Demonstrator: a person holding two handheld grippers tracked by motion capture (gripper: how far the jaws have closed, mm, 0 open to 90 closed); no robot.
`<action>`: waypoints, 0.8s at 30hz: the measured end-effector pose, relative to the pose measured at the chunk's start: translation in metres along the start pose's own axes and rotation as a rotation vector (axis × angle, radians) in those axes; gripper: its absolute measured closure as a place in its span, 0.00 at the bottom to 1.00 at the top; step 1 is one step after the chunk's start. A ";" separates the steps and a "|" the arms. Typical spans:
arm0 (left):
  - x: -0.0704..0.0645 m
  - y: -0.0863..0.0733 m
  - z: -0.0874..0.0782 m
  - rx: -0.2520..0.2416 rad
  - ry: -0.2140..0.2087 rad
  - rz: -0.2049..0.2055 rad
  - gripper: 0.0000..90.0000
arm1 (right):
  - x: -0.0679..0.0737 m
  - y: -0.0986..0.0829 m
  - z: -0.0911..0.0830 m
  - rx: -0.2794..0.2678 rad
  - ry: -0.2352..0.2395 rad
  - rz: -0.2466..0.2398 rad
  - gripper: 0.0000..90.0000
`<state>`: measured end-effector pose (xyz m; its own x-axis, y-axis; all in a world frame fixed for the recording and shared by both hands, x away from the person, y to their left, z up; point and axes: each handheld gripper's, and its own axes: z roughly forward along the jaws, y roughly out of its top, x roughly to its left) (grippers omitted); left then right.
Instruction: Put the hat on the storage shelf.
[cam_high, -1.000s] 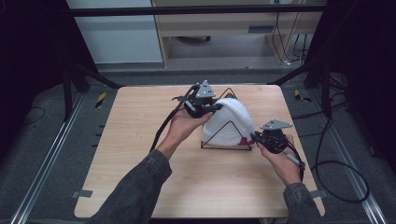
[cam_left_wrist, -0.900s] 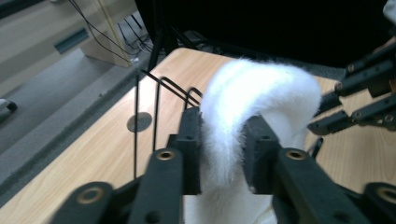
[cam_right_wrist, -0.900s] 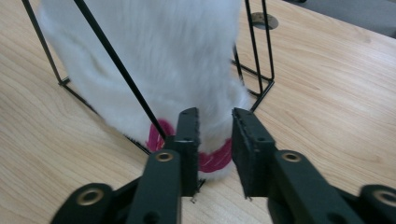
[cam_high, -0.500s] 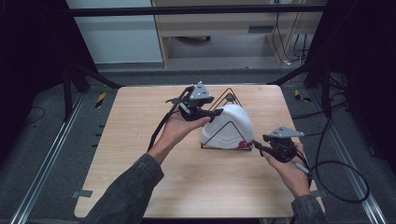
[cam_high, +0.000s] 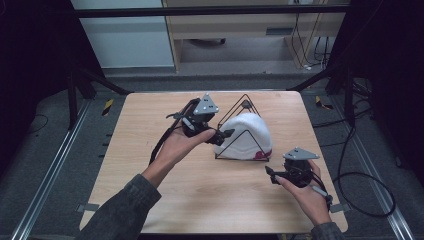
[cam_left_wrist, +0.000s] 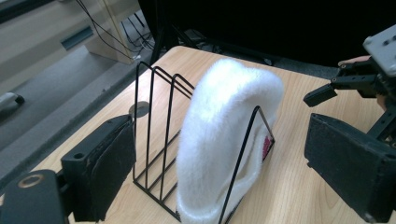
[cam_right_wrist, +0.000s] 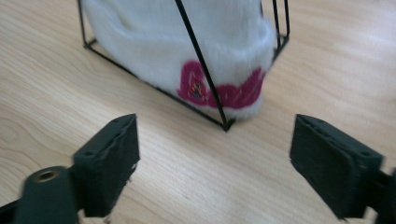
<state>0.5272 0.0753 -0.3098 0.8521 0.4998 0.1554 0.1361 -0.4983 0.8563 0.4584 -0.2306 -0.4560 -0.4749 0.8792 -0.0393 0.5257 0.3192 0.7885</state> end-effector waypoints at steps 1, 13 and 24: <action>-0.001 0.000 -0.001 -0.003 -0.001 0.000 0.09 | -0.001 -0.002 0.001 0.003 -0.005 -0.005 0.14; -0.001 -0.017 -0.015 0.033 0.039 -0.010 0.06 | -0.004 -0.010 0.009 0.028 0.018 -0.012 0.11; 0.014 -0.053 -0.032 0.076 0.076 -0.047 0.06 | -0.013 -0.023 0.019 0.065 0.029 -0.005 0.16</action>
<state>0.5157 0.1315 -0.3374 0.8034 0.5749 0.1551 0.2156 -0.5236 0.8242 0.4658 -0.2421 -0.4853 -0.4976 0.8671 -0.0246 0.5673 0.3467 0.7470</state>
